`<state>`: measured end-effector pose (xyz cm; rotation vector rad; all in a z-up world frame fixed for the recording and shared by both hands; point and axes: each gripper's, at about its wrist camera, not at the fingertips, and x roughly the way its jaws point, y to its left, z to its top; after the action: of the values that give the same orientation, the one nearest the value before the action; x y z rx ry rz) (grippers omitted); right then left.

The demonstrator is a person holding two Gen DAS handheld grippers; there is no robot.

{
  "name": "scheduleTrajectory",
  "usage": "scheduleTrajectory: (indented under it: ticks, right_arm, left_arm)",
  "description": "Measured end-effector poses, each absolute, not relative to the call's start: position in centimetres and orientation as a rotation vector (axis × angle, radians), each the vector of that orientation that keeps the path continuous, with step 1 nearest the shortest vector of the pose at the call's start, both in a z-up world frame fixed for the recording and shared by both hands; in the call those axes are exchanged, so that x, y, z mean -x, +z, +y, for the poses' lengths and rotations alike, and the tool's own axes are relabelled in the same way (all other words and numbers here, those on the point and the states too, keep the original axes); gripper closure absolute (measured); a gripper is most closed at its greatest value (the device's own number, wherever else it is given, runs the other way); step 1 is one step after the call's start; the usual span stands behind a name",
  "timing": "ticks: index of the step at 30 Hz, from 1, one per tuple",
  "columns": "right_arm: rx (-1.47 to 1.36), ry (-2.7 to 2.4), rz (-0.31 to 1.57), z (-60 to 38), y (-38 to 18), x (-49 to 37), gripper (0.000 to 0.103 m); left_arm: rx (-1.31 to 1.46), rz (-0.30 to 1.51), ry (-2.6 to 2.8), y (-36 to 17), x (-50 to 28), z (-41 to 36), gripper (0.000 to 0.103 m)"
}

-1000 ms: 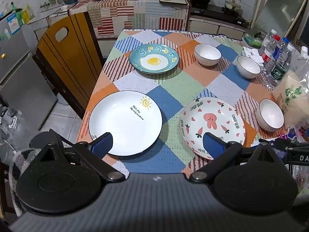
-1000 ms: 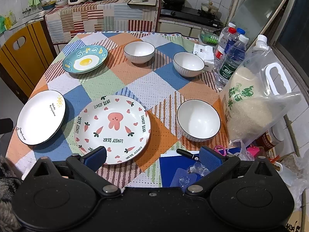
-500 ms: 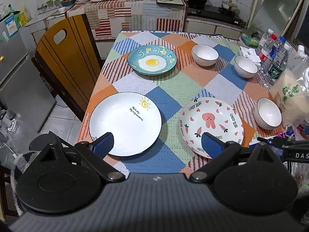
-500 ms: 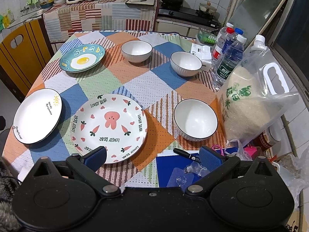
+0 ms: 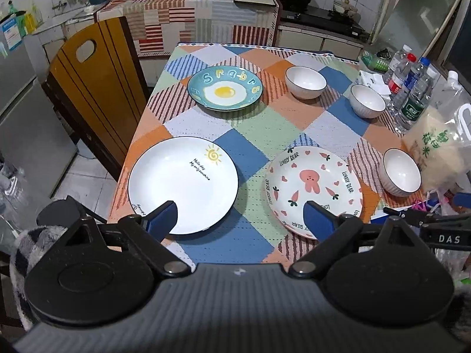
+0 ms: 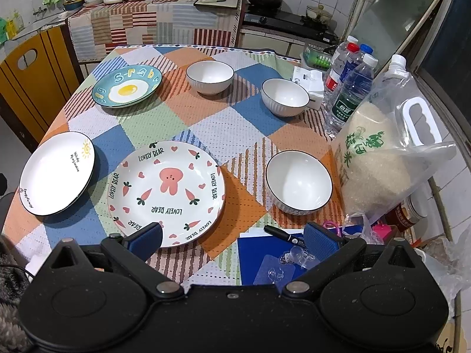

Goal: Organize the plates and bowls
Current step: 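Lower the left gripper onto the bunny plate rim while the right gripper grips it too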

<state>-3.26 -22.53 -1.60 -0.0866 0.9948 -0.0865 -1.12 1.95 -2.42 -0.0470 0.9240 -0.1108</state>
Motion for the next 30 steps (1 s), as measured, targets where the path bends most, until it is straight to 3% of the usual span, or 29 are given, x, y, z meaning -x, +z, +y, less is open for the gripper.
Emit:
scheduleTrajectory:
  ticks: [7, 12, 15, 19, 21, 24, 26, 28, 30]
  right_arm:
    - [0.159, 0.045, 0.824, -22.5, -1.1, 3.3, 0.000]
    - [0.214, 0.180, 0.724, -23.8, -4.4, 1.7, 0.000]
    - [0.120, 0.235, 0.774, -25.2, -7.3, -0.2, 0.002]
    - [-0.148, 0.289, 0.869, -27.6, -11.0, -2.3, 0.019]
    - [-0.271, 0.282, 0.919, -28.4, -13.0, -2.9, 0.034]
    - [-0.363, 0.257, 0.953, -29.2, -14.9, -3.6, 0.036]
    - [-0.383, 0.245, 0.962, -29.3, -16.0, -3.7, 0.036]
    - [-0.391, 0.232, 0.970, -29.5, -16.8, -4.1, 0.041]
    - [-0.390, 0.202, 0.942, -29.7, -17.4, -4.1, 0.077]
  left_arm:
    - [0.079, 0.870, -0.121, -3.9, -0.6, 1.1, 0.010]
    - [0.127, 0.884, -0.152, -7.2, -2.9, 0.2, 0.009]
    - [0.136, 0.935, -0.151, -10.0, -4.5, -0.6, 0.009]
    - [0.130, 0.990, -0.184, -13.5, -6.3, -1.6, 0.010]
    - [0.122, 1.002, -0.206, -14.7, -6.8, -2.3, 0.010]
    - [0.068, 1.026, -0.197, -16.3, -7.4, -3.3, 0.011]
    - [0.059, 1.046, -0.205, -17.3, -7.8, -3.6, 0.025]
    - [0.071, 1.081, -0.206, -18.3, -8.3, -3.4, 0.031]
    - [0.142, 1.127, -0.211, -19.3, -8.6, -2.7, 0.035]
